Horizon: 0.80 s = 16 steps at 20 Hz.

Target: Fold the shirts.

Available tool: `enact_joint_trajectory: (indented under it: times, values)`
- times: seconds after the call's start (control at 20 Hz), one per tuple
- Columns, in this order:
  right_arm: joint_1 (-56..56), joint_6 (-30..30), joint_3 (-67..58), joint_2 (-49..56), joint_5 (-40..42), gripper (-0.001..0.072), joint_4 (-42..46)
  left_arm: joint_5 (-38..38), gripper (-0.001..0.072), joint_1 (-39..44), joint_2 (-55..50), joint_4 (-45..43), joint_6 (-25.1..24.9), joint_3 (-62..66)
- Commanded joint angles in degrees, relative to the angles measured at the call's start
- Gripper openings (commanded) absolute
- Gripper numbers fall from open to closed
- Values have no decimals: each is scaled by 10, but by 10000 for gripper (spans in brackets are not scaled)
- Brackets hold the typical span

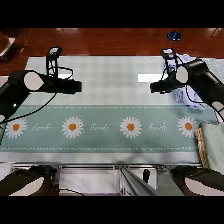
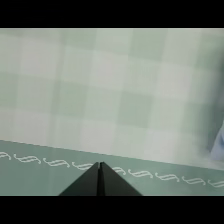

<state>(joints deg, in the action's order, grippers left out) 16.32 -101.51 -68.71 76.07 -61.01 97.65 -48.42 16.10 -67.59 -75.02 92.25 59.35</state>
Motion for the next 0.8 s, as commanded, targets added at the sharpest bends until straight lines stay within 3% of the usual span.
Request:
enact_joint_trajectory:
  times: [0.0,0.5,0.75]
  values:
    - [0,0,0,0,0,24,0,0,21,0,0,0,0,0]
    - [0,0,0,0,0,24,0,1,21,0,0,0,0,0]
    - [0,0,0,0,22,24,-1,90,22,0,-14,0,0,0]
